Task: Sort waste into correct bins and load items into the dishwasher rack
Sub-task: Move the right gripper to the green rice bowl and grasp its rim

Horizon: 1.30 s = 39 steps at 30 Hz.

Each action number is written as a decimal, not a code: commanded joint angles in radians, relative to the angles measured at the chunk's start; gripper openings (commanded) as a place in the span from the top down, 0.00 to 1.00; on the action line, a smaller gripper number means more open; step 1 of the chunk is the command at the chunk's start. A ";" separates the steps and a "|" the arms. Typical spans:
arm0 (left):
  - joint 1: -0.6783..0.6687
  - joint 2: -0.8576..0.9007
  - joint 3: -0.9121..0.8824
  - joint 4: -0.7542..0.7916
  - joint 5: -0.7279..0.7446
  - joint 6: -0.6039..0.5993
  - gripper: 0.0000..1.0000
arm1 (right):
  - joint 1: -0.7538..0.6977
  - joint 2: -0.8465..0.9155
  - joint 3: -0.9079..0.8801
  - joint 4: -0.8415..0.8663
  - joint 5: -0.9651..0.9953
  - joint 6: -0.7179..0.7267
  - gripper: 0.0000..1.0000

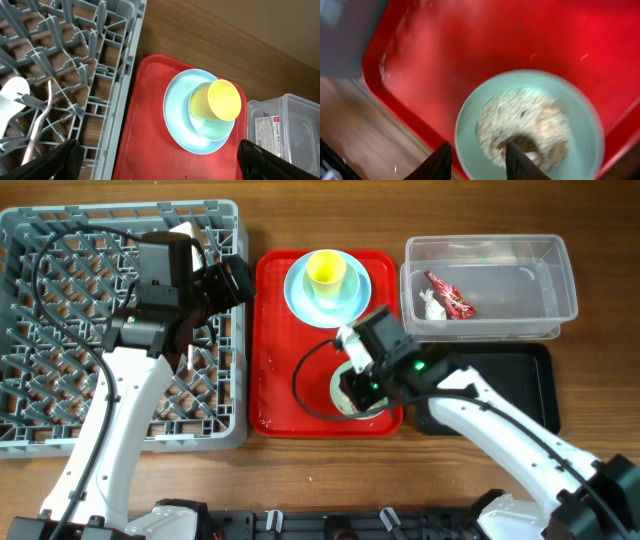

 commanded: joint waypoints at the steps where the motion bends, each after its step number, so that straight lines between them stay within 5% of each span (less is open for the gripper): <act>1: 0.001 -0.011 -0.003 0.004 0.015 -0.009 0.00 | 0.057 0.038 -0.033 0.054 0.025 -0.018 0.64; 10: 0.001 -0.011 -0.003 0.004 0.015 -0.009 0.00 | 0.097 0.153 -0.034 0.089 0.026 -0.021 0.64; 19: 0.001 -0.011 -0.003 0.004 0.015 -0.009 0.00 | 0.097 0.160 -0.034 0.021 0.021 -0.017 0.80; 30: 0.001 -0.011 -0.003 0.004 0.015 -0.009 0.00 | 0.097 0.161 -0.034 0.019 0.018 0.007 0.73; 39: 0.001 -0.011 -0.003 0.004 0.015 -0.009 0.00 | 0.097 0.201 -0.034 0.037 0.006 0.010 0.76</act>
